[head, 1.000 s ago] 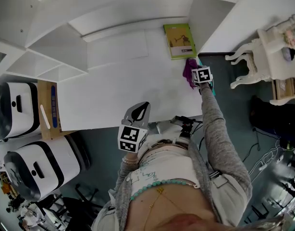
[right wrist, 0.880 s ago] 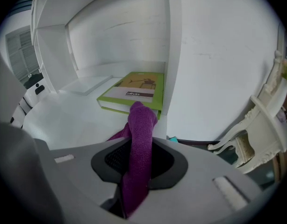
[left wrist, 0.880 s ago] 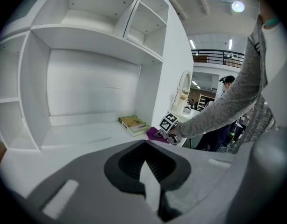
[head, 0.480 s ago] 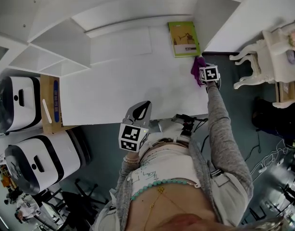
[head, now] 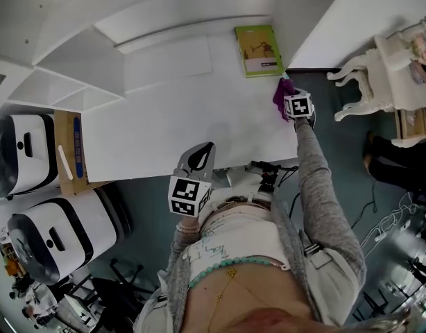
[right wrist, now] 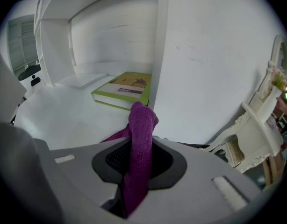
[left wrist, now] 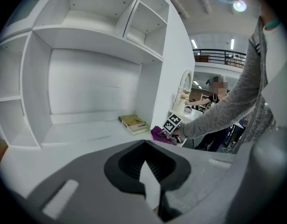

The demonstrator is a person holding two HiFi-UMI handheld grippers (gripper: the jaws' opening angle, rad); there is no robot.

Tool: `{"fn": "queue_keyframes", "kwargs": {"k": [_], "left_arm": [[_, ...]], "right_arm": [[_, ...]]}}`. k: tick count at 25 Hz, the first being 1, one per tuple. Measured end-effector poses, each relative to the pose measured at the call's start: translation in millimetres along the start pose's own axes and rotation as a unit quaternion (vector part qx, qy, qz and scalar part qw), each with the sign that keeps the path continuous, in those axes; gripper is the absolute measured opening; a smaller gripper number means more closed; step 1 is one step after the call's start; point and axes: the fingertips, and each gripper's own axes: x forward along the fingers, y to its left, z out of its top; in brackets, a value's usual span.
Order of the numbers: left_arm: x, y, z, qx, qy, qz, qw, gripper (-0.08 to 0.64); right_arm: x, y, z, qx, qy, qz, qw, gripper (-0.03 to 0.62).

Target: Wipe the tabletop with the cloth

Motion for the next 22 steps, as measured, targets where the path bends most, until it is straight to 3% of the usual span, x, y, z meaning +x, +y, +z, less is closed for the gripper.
{"fn": "queue_keyframes", "kwargs": {"k": [22], "left_arm": [[-3,-21,-3,0.015,-0.003,-0.026,0.9996,0.000]], "right_arm": [[-33,8,-48,0.048,-0.035,-0.006,0.998,0.095]]}}
